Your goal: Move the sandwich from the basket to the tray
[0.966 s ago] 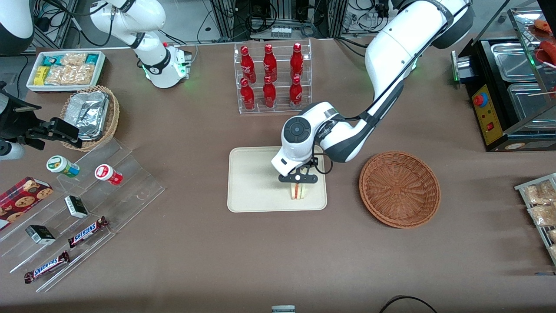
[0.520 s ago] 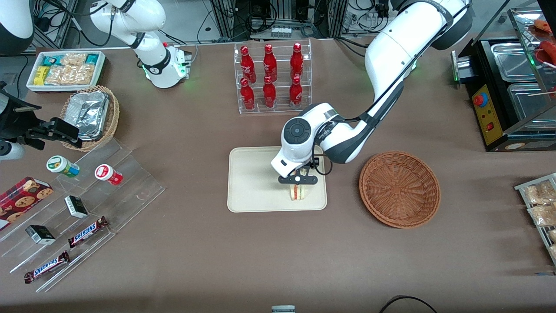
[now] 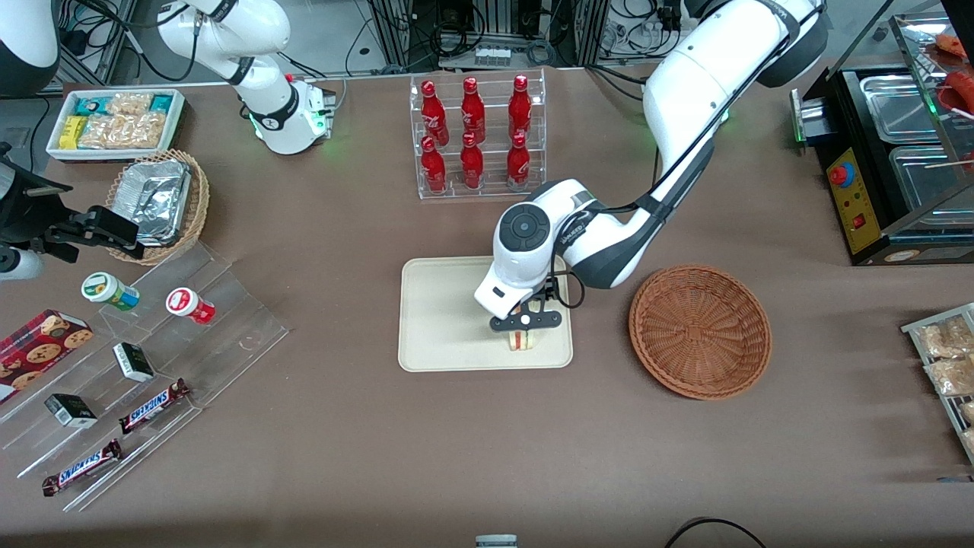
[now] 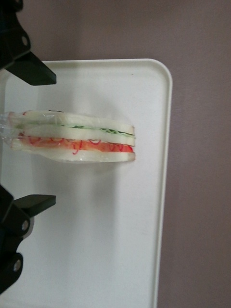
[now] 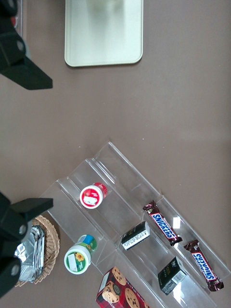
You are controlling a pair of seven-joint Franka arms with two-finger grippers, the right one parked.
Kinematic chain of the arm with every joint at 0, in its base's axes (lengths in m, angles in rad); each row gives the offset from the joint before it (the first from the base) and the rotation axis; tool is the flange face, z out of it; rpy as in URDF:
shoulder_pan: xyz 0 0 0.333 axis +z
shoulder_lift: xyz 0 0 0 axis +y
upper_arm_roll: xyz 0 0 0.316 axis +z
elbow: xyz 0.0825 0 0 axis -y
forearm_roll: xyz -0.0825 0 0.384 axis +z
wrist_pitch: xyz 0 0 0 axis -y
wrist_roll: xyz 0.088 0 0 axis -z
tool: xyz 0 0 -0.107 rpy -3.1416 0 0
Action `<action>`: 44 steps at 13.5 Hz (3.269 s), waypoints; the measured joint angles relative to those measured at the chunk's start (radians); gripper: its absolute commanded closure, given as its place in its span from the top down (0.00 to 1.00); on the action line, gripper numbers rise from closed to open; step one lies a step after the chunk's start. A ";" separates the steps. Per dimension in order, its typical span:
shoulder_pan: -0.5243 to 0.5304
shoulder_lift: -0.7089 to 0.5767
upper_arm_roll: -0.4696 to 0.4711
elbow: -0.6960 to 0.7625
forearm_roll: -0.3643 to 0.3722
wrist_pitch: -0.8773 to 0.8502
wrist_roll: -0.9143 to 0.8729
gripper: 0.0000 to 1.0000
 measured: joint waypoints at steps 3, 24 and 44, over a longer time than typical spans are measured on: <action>0.001 -0.022 0.000 0.049 0.000 -0.074 -0.006 1.00; 0.271 -0.290 0.006 0.262 -0.100 -0.538 0.054 1.00; 0.387 -0.590 0.207 0.117 -0.355 -0.767 0.548 1.00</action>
